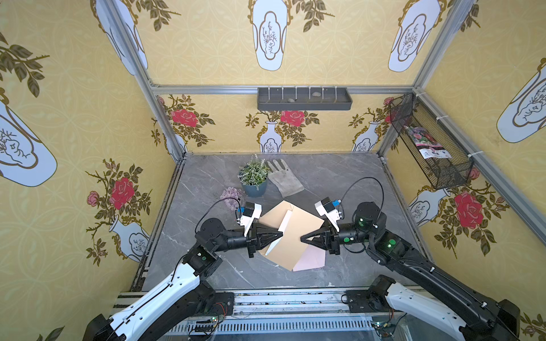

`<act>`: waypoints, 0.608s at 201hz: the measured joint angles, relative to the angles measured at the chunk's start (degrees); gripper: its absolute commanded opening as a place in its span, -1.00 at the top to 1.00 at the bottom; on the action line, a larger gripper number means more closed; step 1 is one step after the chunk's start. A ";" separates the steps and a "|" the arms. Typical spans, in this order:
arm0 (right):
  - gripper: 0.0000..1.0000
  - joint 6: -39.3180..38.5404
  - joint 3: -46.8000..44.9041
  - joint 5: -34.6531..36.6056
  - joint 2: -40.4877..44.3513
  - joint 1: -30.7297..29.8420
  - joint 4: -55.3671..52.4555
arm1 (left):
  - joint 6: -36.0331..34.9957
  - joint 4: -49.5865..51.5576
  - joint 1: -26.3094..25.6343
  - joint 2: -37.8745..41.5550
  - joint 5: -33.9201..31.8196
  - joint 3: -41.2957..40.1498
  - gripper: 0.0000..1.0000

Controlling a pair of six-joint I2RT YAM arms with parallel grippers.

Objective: Take the letter paper out of the envelope
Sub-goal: Take out the letter paper from the envelope.

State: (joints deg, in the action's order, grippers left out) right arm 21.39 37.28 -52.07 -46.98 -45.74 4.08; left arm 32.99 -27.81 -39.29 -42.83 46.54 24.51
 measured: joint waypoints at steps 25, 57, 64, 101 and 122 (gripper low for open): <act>0.98 0.00 0.00 0.15 0.00 0.02 -0.31 | 0.00 0.00 0.00 -0.09 0.00 0.00 1.00; 1.00 -0.15 0.00 0.28 0.35 0.00 -1.03 | 0.00 0.02 -0.09 0.22 -0.02 -0.31 1.00; 1.00 -0.22 0.00 0.39 0.55 -0.02 -1.07 | -0.02 0.02 -0.11 0.42 -0.04 -0.33 1.00; 0.89 -0.39 -0.20 1.27 1.46 -0.11 -1.51 | -0.22 0.35 -0.22 1.09 -0.02 -0.33 1.00; 0.89 -0.39 -0.20 1.51 1.70 -0.09 -2.21 | -0.24 0.57 -0.22 1.11 0.00 -0.33 1.00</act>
State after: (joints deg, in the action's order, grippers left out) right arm 20.99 37.08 -50.57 -45.28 -45.82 1.87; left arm 32.75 -27.24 -39.51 -41.71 46.54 24.18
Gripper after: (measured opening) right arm 0.055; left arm 0.052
